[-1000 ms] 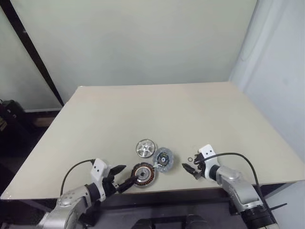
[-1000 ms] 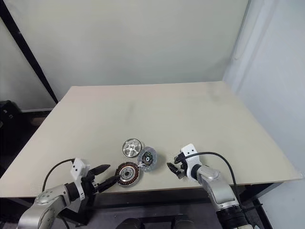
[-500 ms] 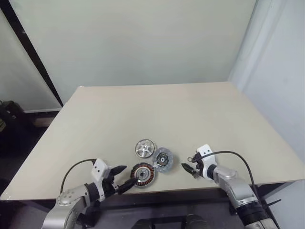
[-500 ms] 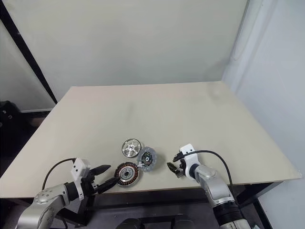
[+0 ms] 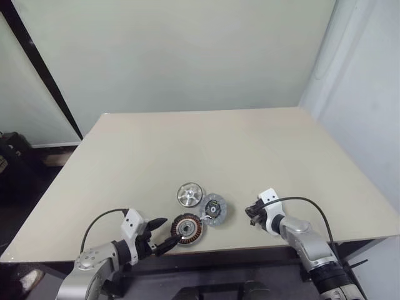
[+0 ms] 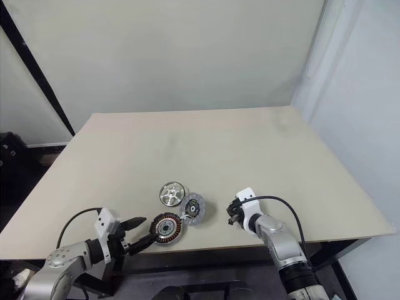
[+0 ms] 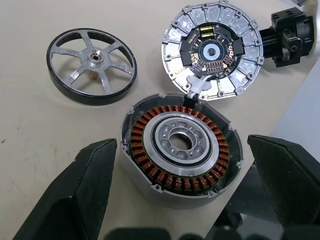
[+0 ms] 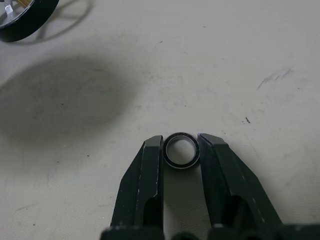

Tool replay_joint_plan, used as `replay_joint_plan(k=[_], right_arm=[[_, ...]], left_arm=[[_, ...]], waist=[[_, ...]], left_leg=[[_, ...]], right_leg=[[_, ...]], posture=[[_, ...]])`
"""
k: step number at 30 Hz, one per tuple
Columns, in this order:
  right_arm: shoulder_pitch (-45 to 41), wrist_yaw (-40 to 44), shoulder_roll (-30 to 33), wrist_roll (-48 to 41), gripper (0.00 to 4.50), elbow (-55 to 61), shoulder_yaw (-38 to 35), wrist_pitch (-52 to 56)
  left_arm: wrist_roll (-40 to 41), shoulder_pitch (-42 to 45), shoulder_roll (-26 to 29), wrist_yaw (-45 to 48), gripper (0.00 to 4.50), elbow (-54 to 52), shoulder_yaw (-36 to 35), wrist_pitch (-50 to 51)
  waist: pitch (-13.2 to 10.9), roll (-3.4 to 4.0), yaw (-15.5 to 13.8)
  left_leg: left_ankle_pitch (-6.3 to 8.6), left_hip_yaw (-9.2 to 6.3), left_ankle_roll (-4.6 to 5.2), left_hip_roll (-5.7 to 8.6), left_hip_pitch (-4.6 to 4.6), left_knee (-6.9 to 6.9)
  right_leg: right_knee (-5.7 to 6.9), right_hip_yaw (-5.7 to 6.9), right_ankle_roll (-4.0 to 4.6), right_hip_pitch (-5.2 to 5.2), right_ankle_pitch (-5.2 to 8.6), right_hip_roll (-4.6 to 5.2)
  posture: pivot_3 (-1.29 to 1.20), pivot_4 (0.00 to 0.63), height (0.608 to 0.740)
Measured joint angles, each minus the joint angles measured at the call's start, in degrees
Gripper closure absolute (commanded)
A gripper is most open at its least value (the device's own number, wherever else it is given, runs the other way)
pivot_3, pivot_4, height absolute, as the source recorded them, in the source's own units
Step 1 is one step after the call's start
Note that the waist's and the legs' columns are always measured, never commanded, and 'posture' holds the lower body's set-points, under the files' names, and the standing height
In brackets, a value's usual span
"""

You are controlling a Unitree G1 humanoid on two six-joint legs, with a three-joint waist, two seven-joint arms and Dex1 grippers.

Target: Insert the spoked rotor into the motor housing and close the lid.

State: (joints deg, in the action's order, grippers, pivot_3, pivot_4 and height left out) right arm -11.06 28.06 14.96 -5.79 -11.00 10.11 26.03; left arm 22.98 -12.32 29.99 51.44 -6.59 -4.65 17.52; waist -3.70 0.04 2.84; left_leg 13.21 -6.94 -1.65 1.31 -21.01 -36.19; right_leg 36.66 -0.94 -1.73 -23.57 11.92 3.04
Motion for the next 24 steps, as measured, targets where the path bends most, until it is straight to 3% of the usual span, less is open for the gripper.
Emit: replay_joint_plan(k=[10, 24], right_arm=[[0.6, -0.7, 0.1, 0.2, 3.78, 1.5, -0.8, 0.1], [-0.4, 1.3, 3.0, -2.1, 3.78, 22.3, -1.4, 10.5]], left_arm=[[-0.5, 1.5, 0.0, 0.2, 0.00, 0.6, 1.1, -0.3], [1.1, 1.6, 1.7, 2.5, 0.00, 2.8, -0.6, -0.2]], waist=[[0.0, 0.01, 0.0], [0.0, 0.01, 0.0]], left_leg=[[0.00, 0.01, 0.00, 0.01, -0.01, -0.01], [0.03, 0.01, 0.00, -0.05, -0.04, 0.03]], right_leg=[[0.00, -0.01, 0.00, 0.00, 0.00, 0.01], [0.00, 0.01, 0.00, -0.10, 0.00, 0.00]], posture=[[0.00, 0.000, 0.740], [0.00, 0.000, 0.740]])
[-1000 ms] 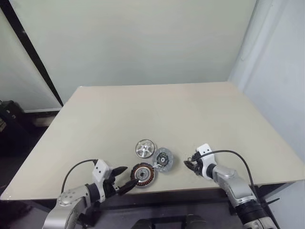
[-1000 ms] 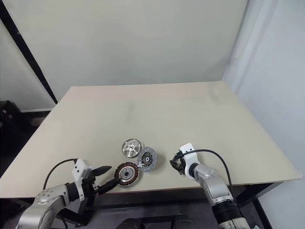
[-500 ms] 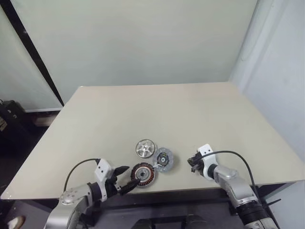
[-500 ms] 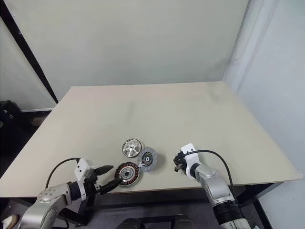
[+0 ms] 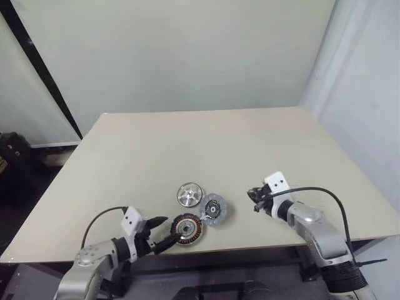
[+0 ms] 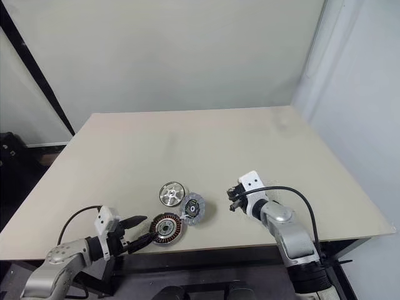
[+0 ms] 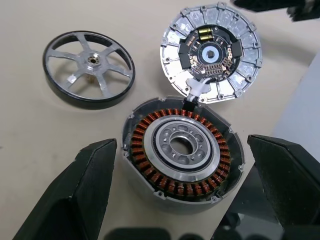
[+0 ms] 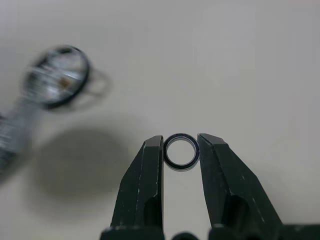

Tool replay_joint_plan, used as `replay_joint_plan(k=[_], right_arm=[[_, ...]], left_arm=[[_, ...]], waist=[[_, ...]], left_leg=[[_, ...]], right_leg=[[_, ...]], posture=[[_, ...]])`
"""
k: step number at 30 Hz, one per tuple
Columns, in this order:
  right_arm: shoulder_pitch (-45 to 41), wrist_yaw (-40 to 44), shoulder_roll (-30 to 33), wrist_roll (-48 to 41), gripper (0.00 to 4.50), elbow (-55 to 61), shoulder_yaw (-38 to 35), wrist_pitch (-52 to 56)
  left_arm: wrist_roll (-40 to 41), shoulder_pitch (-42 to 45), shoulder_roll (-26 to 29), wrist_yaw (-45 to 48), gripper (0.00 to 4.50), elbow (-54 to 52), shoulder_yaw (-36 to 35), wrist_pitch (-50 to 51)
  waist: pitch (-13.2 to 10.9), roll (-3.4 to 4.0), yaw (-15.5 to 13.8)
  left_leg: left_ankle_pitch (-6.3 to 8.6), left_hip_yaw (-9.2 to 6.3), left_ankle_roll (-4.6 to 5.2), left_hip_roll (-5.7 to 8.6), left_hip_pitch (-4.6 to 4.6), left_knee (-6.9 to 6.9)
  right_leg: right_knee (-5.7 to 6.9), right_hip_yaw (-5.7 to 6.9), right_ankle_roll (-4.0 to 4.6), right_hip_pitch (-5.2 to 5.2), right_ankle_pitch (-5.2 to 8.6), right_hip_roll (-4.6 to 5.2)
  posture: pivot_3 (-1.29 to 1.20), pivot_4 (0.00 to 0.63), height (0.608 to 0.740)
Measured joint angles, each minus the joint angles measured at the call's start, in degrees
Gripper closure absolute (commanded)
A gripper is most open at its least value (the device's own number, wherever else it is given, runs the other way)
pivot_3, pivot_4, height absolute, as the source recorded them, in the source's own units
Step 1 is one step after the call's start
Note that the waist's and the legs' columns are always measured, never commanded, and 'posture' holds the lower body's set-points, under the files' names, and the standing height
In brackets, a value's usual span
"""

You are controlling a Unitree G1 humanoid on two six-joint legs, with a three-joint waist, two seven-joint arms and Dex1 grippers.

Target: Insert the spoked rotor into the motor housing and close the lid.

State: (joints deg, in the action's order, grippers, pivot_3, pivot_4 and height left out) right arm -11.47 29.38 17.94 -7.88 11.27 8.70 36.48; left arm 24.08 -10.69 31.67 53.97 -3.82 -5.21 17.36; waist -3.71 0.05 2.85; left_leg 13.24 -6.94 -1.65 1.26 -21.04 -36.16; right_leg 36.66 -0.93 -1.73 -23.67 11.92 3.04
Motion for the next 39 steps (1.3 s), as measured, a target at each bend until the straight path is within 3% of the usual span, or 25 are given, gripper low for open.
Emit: replay_joint_plan(k=[9, 17, 25, 39], right_arm=[[-4.1, 2.1, -1.5, -3.1, 3.78, 11.0, 8.3, 9.9], [-6.1, 1.9, -5.6, -3.3, 3.78, 11.6, 16.0, 12.7], [-7.5, 2.0, -8.8, -2.6, 3.78, 4.0, 22.0, 10.9], [-8.3, 2.0, -13.4, 1.2, 3.78, -7.6, 26.1, 5.1]], left_arm=[[-0.5, -1.6, 1.7, 2.2, 0.00, 0.3, -0.4, -0.6], [-1.5, -1.8, 1.7, 3.0, 0.00, 1.0, 0.5, -2.4], [-2.2, -1.4, 1.7, 3.4, 0.00, 2.6, 1.7, -4.7], [-2.8, -0.7, 1.6, 2.8, 0.00, 3.4, 1.5, -6.7]], waist=[[0.0, -0.02, 0.0], [0.0, -0.04, 0.0], [0.0, -0.06, 0.0], [0.1, -0.09, 0.0]], left_leg=[[0.01, 0.00, -0.01, -0.01, -0.36, -0.02], [-0.11, 0.00, 0.19, -0.01, -0.56, 0.00], [-0.12, 0.01, 0.19, -0.02, -0.53, -0.07], [-0.13, 0.00, 0.21, -0.02, -0.51, -0.07]], right_leg=[[0.02, 0.02, 0.00, -0.44, 0.00, 0.00], [0.08, 0.02, -0.01, -0.62, -0.02, -0.05], [0.09, 0.02, -0.01, -0.61, -0.02, -0.05], [0.17, 0.01, 0.00, -0.58, -0.04, -0.11]], posture=[[0.00, 0.000, 0.740], [0.00, 0.000, 0.740], [0.00, 0.000, 0.740], [0.00, 0.000, 0.740]])
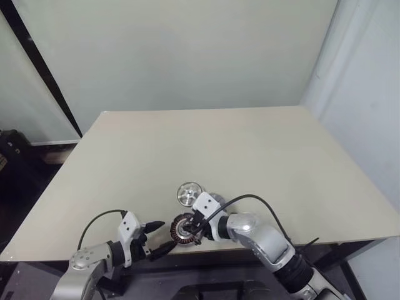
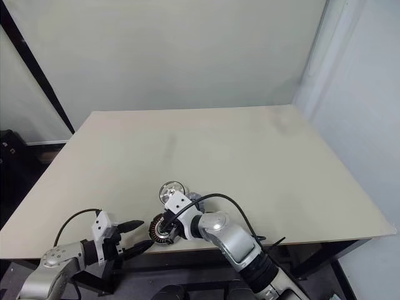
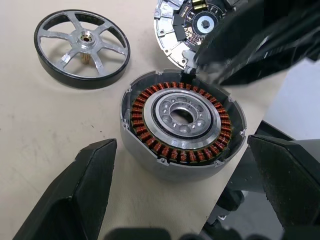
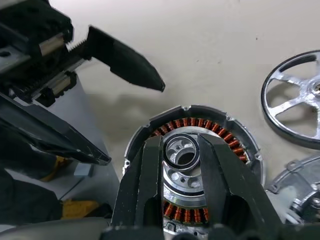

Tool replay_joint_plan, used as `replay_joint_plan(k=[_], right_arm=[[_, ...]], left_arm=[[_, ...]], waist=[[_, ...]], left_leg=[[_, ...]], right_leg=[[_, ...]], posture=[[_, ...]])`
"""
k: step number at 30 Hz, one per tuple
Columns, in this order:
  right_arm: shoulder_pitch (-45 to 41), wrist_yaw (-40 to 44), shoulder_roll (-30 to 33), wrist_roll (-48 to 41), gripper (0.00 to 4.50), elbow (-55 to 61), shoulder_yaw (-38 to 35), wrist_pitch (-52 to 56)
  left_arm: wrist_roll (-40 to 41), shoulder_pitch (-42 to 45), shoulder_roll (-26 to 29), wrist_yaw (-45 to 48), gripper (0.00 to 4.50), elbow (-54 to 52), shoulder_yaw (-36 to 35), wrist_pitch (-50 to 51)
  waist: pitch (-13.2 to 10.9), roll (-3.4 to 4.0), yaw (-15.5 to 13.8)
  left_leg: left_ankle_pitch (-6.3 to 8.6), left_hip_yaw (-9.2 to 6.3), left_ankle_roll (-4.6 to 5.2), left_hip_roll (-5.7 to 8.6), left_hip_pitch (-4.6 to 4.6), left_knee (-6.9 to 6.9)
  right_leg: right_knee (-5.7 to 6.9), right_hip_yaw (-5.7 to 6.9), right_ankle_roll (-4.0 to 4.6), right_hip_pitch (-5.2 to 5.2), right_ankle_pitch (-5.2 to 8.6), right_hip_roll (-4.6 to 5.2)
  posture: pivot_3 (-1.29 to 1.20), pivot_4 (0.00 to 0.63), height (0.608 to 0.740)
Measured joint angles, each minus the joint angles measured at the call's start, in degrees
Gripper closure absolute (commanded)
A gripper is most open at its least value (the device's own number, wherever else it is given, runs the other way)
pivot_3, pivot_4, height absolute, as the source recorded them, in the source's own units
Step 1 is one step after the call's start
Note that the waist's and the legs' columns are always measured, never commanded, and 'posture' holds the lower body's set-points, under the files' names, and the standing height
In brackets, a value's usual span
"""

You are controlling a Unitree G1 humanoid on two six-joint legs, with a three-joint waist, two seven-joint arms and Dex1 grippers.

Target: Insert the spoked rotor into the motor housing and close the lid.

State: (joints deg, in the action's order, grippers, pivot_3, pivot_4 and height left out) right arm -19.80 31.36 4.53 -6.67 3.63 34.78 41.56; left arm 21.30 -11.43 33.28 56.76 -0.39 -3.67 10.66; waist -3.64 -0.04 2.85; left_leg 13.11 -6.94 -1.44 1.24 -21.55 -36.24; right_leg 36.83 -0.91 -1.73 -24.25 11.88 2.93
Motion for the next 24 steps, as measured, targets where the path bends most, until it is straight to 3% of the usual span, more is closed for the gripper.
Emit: replay_joint_plan(k=[24], right_arm=[[-0.5, 0.0, -3.5, 5.1, 3.78, -10.1, 0.7, -6.9]], left_arm=[[0.0, -0.2, 0.0, -1.6, 0.00, 0.0, -0.3, -0.6]], waist=[[0.0, -0.02, 0.0]], left_leg=[[-0.01, -0.01, 0.00, 0.00, 0.06, -0.11]], right_leg=[[0.13, -0.01, 0.06, 0.04, -0.05, -0.04]], posture=[[0.00, 0.000, 0.740]])
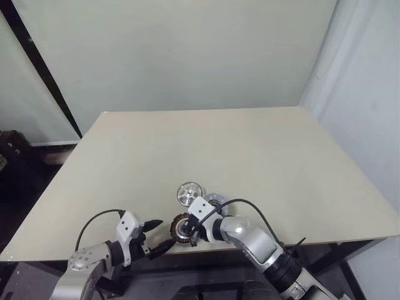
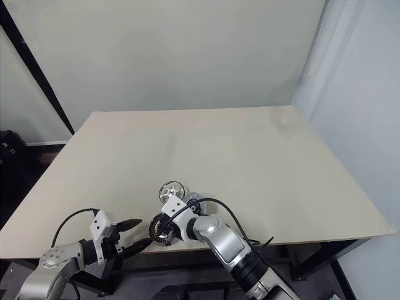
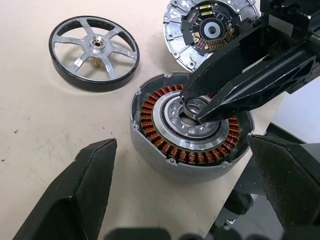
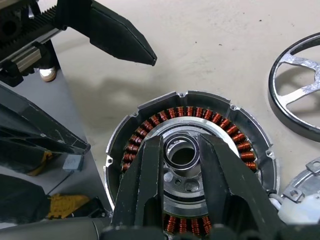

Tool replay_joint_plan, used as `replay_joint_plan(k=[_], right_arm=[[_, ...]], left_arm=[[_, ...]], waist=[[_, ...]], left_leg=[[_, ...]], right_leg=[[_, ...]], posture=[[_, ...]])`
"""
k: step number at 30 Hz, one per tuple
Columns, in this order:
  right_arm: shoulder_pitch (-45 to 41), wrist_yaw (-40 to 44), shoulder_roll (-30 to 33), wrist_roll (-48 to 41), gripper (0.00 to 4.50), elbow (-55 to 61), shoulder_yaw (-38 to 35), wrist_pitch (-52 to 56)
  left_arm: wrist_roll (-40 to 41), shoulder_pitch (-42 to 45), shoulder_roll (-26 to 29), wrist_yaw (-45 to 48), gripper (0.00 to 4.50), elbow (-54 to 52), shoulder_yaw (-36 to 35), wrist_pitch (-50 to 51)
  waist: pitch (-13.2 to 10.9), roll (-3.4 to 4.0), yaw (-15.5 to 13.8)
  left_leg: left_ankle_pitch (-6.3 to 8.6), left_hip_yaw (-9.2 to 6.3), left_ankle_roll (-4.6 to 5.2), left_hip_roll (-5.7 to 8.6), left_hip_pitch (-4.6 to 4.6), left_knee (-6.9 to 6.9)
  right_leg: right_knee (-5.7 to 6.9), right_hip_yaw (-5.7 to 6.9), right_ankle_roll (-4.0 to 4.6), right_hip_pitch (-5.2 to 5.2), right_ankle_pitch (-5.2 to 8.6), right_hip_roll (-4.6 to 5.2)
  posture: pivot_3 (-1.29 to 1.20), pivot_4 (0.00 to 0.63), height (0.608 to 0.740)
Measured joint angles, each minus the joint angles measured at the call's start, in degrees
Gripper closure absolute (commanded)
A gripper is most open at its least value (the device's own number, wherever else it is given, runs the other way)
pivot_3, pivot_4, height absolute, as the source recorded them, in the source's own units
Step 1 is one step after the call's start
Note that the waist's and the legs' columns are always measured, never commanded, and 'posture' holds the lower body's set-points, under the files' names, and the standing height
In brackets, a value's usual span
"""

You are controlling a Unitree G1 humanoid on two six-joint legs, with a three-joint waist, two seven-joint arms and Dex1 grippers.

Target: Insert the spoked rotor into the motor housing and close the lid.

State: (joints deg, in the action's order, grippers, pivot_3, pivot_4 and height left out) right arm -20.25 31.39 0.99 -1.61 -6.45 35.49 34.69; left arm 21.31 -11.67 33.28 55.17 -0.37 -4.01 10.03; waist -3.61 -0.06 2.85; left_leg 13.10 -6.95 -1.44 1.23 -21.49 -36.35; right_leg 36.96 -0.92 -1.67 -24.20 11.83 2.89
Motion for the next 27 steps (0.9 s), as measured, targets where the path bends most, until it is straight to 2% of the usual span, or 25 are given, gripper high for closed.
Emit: replay_joint_plan(k=[13, 14, 21, 27], right_arm=[[0.0, 0.1, -0.3, 1.5, 3.78, -1.5, 0.0, -1.2], [0.0, 0.0, -0.3, 1.7, 3.04, -1.6, 0.0, -1.3], [0.1, 0.2, -0.3, 1.8, 0.66, -1.6, -0.1, -1.9], [0.1, 1.4, -0.2, 1.5, 0.66, 1.8, -0.1, -0.4]], left_arm=[[0.0, 0.0, 0.0, -0.2, 0.00, 0.0, 0.0, -0.4], [0.0, 0.0, 0.0, -0.2, 0.00, 0.0, 0.0, -0.5], [0.0, 0.0, -0.1, -0.2, 0.00, 0.3, 0.0, -0.7], [0.0, 0.0, -0.4, -0.2, 0.00, 0.4, 0.0, -0.8]], waist=[[0.0, 0.01, 0.0], [0.0, 0.01, 0.0], [0.0, 0.01, 0.0], [0.0, 0.01, 0.0]], left_leg=[[0.00, 0.00, 0.00, 0.00, 0.00, -0.18], [0.00, 0.00, 0.00, 0.00, 0.00, -0.20], [0.00, 0.00, 0.00, -0.01, 0.00, -0.24], [0.00, -0.01, 0.00, -0.01, -0.01, -0.25]], right_leg=[[0.06, 0.00, 0.02, 0.03, -0.01, -0.01], [0.06, 0.00, 0.02, 0.03, -0.01, -0.02], [0.09, 0.00, 0.02, 0.05, -0.01, -0.02], [0.11, 0.00, 0.02, 0.04, -0.01, -0.03]], posture=[[0.00, 0.000, 0.740], [0.00, 0.000, 0.740], [0.00, 0.000, 0.740], [0.00, 0.000, 0.740]])
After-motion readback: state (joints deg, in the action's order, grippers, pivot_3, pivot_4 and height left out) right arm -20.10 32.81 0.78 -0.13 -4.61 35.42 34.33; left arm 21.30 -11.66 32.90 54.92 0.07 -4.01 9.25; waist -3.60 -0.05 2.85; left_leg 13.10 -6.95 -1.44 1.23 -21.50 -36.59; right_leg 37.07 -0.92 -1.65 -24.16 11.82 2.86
